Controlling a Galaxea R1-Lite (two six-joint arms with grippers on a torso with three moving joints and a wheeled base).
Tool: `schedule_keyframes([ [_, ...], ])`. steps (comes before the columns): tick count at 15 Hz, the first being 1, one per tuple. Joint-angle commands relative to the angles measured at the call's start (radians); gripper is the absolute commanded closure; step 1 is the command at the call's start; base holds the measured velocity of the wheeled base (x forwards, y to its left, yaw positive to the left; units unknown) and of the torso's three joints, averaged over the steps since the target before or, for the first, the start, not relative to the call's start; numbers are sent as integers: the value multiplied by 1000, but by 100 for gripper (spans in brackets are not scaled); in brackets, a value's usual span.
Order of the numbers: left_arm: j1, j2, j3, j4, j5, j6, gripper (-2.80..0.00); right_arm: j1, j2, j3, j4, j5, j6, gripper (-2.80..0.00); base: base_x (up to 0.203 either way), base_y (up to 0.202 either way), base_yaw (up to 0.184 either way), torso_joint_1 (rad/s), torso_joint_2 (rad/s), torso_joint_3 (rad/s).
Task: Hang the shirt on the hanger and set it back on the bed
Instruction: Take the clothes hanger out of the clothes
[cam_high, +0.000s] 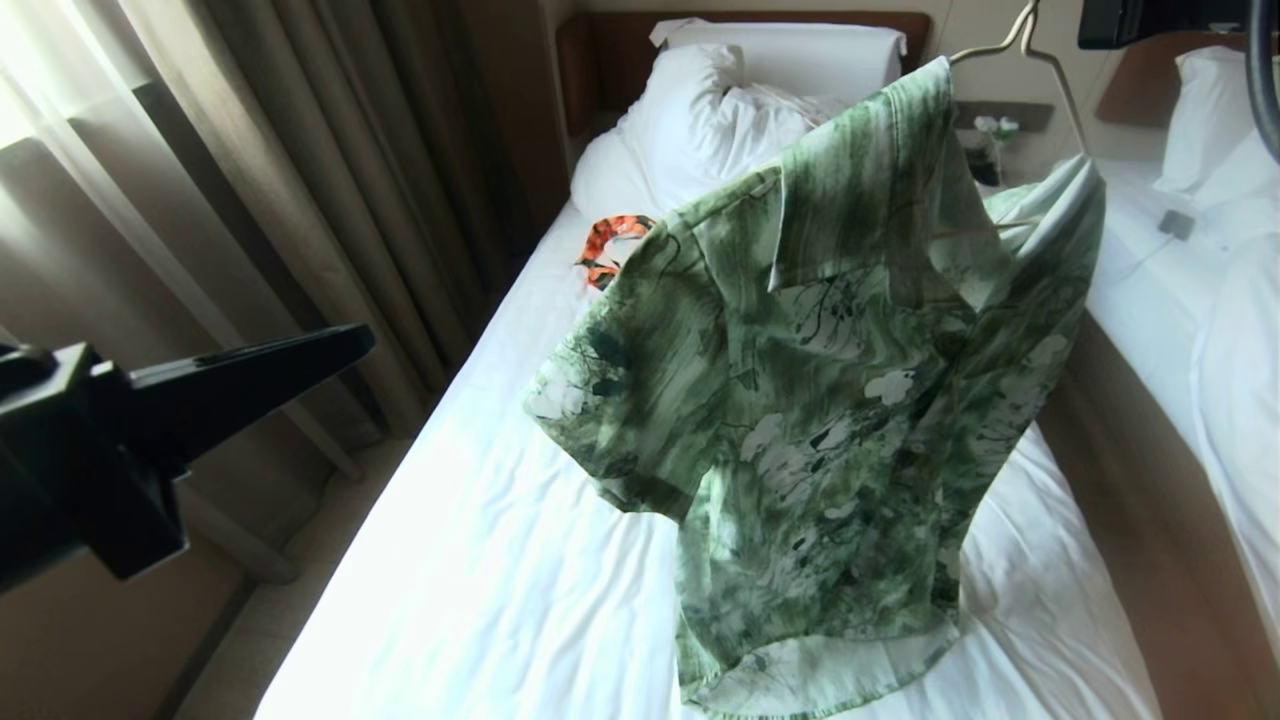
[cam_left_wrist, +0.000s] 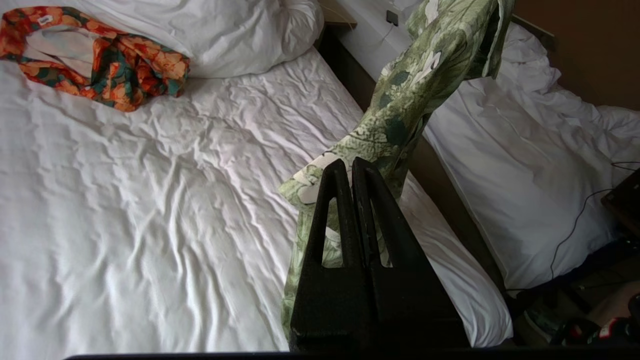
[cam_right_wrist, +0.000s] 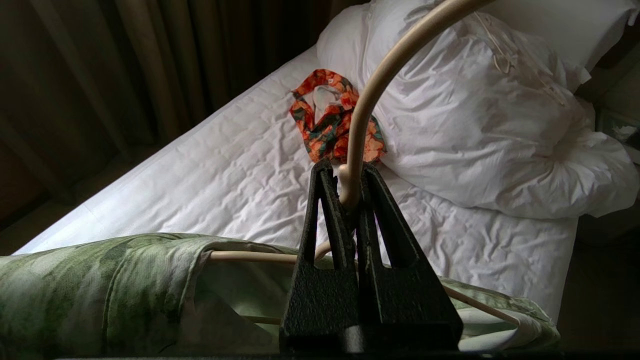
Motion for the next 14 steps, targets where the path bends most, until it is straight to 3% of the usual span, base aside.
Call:
schedule_keyframes([
  [1,-16,24,-4,-4,1,-1,0,-2,1,2,-9,-1,-2,0,0,0,0,156,-327,-190],
  [5,-56,77,-37,-7,2,-1,0,-21,1,27,-11,1,0,0,0,0,0,143,-340,-201],
  [8,-114,137,-69,-1,2,-1,0,-69,18,51,-11,4,8,0,0,0,0,18,-38,-19],
  [14,-155,403,-160,-28,5,4,0,-137,58,39,-11,-2,32,0,0,0,0,0,0,0],
])
